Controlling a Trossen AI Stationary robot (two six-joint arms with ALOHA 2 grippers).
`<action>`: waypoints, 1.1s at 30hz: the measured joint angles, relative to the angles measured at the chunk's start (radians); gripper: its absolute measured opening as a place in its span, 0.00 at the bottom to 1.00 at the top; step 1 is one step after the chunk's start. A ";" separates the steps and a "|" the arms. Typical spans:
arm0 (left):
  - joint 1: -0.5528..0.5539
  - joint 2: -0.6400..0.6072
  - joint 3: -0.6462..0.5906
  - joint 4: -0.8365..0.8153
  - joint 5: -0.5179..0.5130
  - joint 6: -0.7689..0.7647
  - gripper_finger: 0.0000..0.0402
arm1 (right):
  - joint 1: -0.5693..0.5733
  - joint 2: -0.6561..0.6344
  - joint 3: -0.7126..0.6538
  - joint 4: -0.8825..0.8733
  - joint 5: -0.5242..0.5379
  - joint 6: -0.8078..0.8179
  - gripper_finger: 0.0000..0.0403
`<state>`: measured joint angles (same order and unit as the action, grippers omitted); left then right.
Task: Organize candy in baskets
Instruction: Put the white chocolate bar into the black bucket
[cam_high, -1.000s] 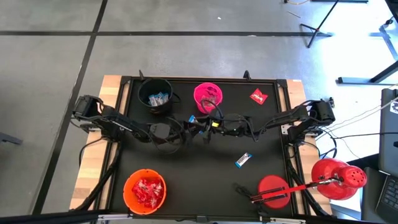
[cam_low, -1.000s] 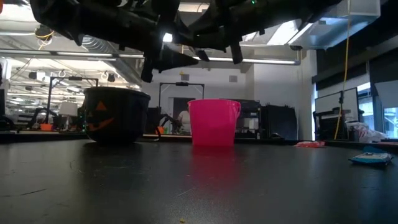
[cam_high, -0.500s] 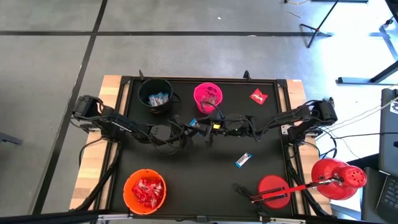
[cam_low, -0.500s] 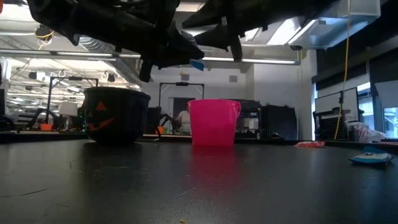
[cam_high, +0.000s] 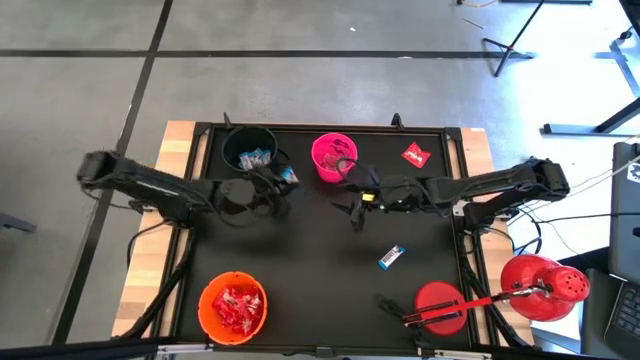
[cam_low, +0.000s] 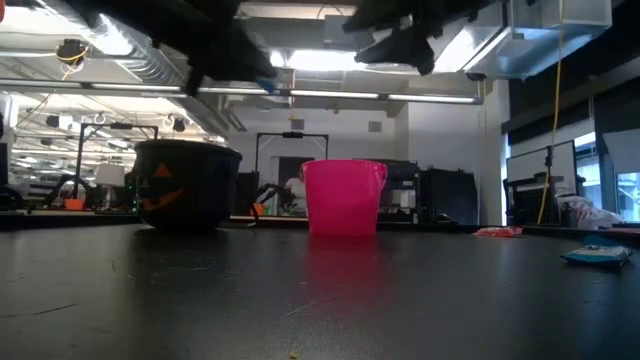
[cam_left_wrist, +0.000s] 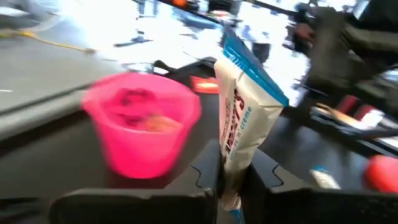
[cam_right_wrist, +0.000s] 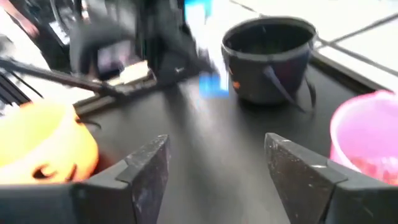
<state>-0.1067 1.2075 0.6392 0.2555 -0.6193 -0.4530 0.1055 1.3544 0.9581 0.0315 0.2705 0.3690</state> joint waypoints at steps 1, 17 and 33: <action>0.014 -0.046 0.000 -0.058 -0.021 0.000 0.06 | 0.000 0.000 0.000 -0.019 0.000 0.007 0.63; 0.370 -0.516 0.000 -0.876 0.082 -0.140 0.08 | 0.000 0.006 0.000 -0.032 0.010 0.020 0.61; 0.493 -0.505 0.000 -0.856 0.193 -0.054 0.26 | -0.001 0.006 0.000 -0.034 0.026 0.014 0.61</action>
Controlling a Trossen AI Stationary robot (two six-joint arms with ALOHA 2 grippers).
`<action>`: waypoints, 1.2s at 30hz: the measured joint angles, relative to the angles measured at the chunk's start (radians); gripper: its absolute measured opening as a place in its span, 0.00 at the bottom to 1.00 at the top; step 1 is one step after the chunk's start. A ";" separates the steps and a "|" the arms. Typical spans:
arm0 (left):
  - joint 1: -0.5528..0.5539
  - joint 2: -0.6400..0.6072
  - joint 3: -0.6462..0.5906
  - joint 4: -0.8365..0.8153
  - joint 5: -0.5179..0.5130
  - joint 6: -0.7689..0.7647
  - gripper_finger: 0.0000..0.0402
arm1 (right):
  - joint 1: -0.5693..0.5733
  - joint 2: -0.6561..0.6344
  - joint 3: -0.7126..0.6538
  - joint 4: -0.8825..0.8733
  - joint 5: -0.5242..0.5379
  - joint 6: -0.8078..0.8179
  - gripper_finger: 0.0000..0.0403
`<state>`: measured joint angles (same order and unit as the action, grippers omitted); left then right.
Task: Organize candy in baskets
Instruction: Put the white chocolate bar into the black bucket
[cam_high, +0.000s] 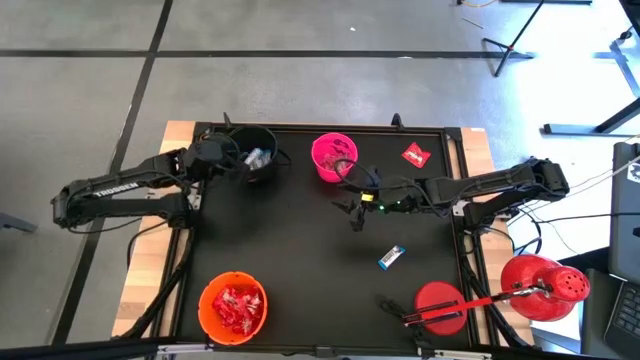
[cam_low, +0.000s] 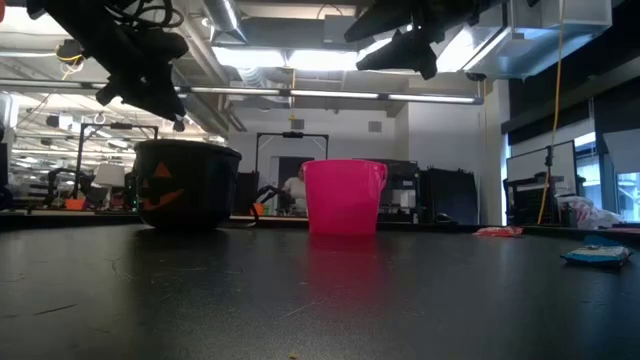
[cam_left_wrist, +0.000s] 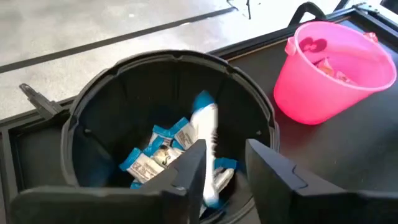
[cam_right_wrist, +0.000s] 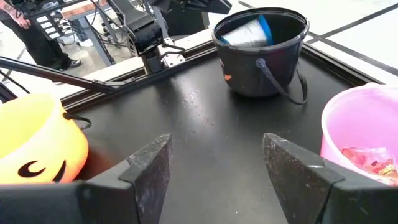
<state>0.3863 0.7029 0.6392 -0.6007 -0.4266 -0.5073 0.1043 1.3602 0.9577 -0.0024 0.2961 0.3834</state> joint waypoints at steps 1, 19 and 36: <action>0.002 0.000 0.000 0.008 0.000 0.003 0.27 | 0.000 0.000 0.000 0.000 -0.001 -0.004 0.61; -0.207 -0.122 0.001 0.649 0.401 0.122 0.32 | 0.151 0.008 0.000 -0.227 -0.229 -0.093 0.61; -0.704 0.120 0.000 1.000 0.344 0.438 0.32 | 0.400 0.058 -0.155 -0.564 -0.176 0.207 0.61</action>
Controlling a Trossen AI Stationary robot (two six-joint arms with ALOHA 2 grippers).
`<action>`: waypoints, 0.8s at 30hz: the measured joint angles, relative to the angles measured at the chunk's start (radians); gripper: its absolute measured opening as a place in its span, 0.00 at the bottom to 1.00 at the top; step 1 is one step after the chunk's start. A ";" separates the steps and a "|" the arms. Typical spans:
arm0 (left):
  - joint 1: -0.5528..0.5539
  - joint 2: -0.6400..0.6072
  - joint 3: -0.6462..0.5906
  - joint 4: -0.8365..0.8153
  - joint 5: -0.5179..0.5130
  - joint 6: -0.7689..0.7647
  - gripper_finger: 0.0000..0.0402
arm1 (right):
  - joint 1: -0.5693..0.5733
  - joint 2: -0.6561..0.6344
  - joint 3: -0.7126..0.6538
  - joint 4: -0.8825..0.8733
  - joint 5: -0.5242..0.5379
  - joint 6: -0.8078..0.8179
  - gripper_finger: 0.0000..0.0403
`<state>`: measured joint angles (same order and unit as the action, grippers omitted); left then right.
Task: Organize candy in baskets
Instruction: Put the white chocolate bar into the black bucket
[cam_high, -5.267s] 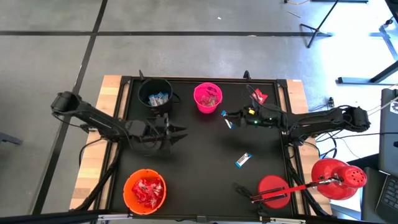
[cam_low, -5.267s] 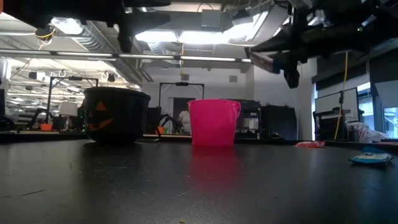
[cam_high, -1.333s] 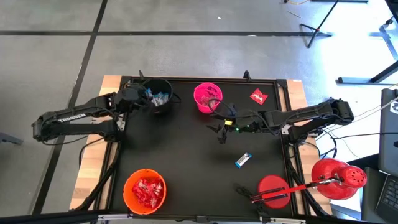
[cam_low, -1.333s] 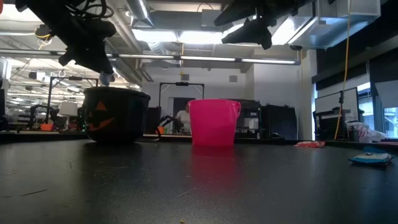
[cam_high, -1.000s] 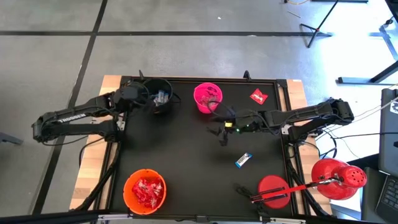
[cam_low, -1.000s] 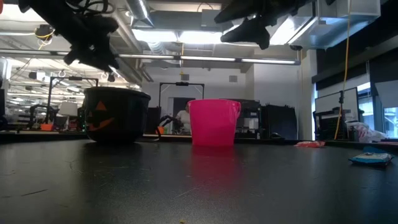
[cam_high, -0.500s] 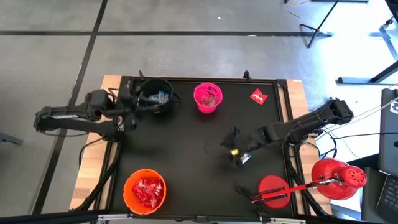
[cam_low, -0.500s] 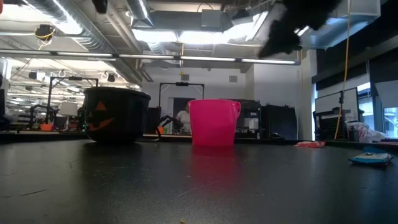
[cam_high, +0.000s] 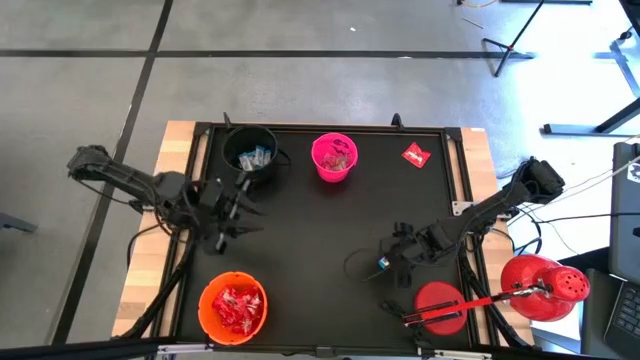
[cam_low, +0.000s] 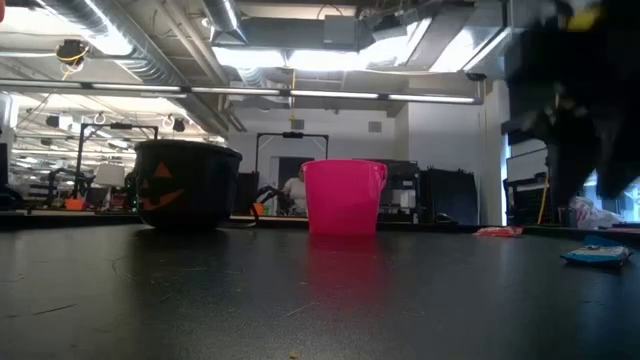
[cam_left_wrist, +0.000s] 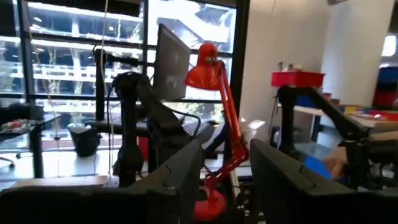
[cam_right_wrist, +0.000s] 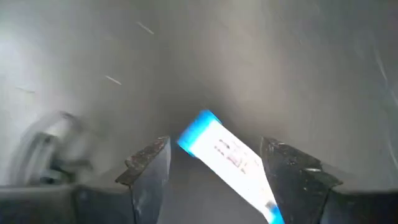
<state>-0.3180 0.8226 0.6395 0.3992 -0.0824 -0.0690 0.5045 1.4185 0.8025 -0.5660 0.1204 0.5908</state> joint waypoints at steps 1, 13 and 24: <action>-0.007 0.016 0.000 0.004 -0.019 0.002 0.32 | -0.002 0.000 -0.014 -0.019 0.010 0.031 0.61; -0.019 0.139 0.000 -0.001 -0.092 -0.007 0.32 | -0.020 0.016 -0.173 0.067 -0.043 0.085 0.61; -0.019 0.156 0.000 -0.008 -0.120 -0.042 0.32 | -0.020 0.019 -0.194 0.081 -0.025 0.090 0.52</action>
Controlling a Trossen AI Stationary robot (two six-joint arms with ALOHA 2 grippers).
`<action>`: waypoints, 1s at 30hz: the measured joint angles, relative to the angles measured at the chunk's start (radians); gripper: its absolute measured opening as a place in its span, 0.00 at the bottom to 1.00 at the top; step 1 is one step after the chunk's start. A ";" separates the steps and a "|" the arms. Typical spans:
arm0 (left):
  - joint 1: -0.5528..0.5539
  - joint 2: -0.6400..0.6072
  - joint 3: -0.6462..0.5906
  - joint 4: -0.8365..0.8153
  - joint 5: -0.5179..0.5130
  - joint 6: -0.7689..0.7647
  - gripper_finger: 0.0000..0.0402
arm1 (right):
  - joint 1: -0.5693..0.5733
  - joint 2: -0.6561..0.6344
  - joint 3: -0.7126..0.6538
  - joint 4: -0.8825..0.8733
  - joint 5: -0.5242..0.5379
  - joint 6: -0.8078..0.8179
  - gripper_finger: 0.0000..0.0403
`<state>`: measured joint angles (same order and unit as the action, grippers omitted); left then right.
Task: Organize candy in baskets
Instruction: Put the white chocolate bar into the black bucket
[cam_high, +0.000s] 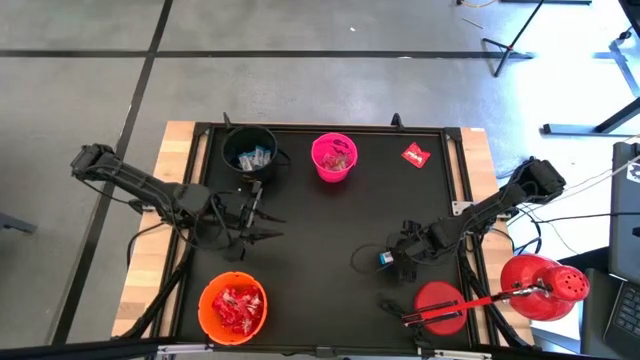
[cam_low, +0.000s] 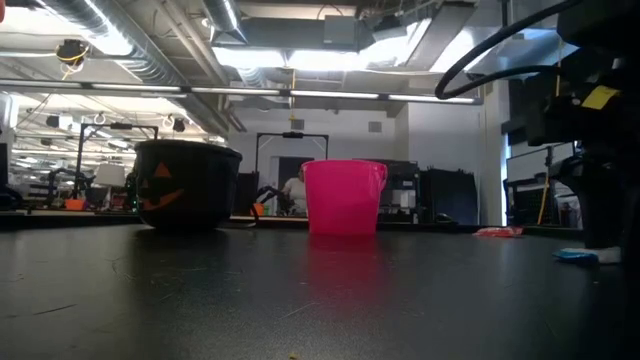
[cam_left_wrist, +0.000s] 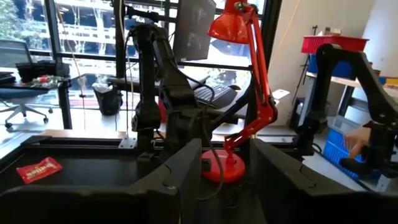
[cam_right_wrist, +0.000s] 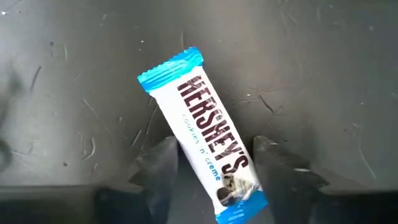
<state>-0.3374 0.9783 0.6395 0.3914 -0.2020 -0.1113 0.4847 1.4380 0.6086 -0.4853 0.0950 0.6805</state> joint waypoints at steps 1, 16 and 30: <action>0.000 0.000 0.000 0.000 0.000 -0.009 0.32 | 0.000 0.000 0.000 -0.002 0.002 0.000 0.48; 0.000 0.009 0.000 0.001 -0.086 -0.021 0.32 | -0.001 0.010 0.089 -0.006 0.008 -0.035 0.12; 0.014 0.233 0.000 0.006 -0.284 -0.301 0.32 | -0.003 0.006 0.278 0.018 0.302 -0.191 0.00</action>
<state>-0.3238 1.2115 0.6395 0.3971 -0.4857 -0.4127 0.4821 1.4441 0.8863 -0.4676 0.3971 0.4893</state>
